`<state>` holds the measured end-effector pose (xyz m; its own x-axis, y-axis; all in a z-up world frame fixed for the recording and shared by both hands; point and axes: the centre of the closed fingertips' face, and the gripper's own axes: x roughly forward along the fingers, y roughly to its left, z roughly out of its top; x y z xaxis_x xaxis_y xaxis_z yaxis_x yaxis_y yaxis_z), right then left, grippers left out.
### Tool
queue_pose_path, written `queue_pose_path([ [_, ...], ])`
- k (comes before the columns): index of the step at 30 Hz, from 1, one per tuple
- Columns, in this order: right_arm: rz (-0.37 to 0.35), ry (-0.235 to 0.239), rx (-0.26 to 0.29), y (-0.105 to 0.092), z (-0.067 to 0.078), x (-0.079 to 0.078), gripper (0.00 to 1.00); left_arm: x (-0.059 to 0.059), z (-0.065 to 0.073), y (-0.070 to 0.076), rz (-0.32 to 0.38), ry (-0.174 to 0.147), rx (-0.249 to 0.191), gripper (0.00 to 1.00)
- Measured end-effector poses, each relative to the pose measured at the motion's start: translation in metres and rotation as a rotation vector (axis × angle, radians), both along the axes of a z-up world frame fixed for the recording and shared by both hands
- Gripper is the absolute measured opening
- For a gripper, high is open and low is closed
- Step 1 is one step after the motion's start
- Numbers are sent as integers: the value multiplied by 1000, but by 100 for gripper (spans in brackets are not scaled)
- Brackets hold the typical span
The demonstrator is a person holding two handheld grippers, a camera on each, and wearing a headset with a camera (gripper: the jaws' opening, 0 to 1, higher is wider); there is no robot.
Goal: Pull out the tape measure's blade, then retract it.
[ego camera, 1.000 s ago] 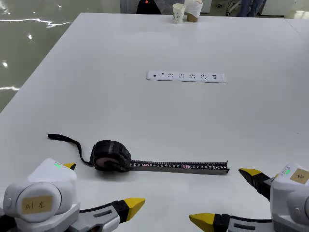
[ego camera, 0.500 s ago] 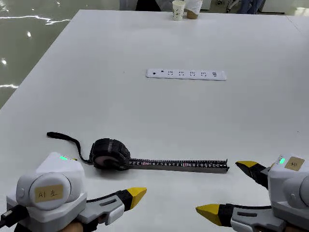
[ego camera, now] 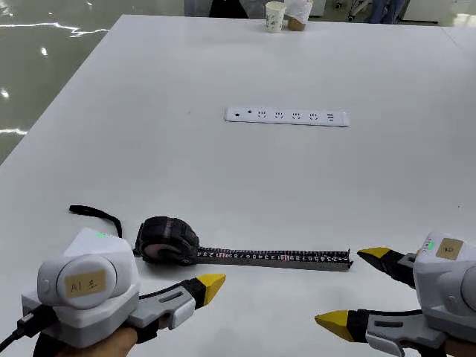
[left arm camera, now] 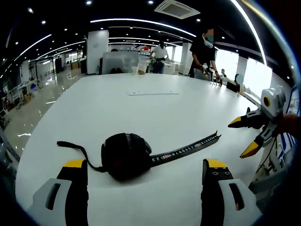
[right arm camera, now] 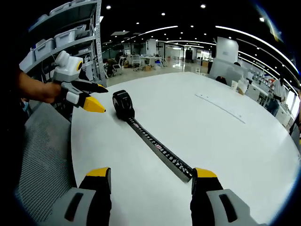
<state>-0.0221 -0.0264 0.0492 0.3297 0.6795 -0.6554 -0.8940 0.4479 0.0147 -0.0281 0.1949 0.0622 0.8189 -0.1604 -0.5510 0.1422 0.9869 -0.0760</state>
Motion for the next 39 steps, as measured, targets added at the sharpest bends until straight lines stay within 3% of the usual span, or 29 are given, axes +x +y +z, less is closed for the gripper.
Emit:
queue_pose_path([
  [19, 80, -21, -63, -16, -17, 27, 51, 16, -17, 10, 94, 16, -27, 96],
  [39, 169, -19, -126, -23, -36, 50, 34, 33, -25, 18, 163, 21, -41, 83],
])
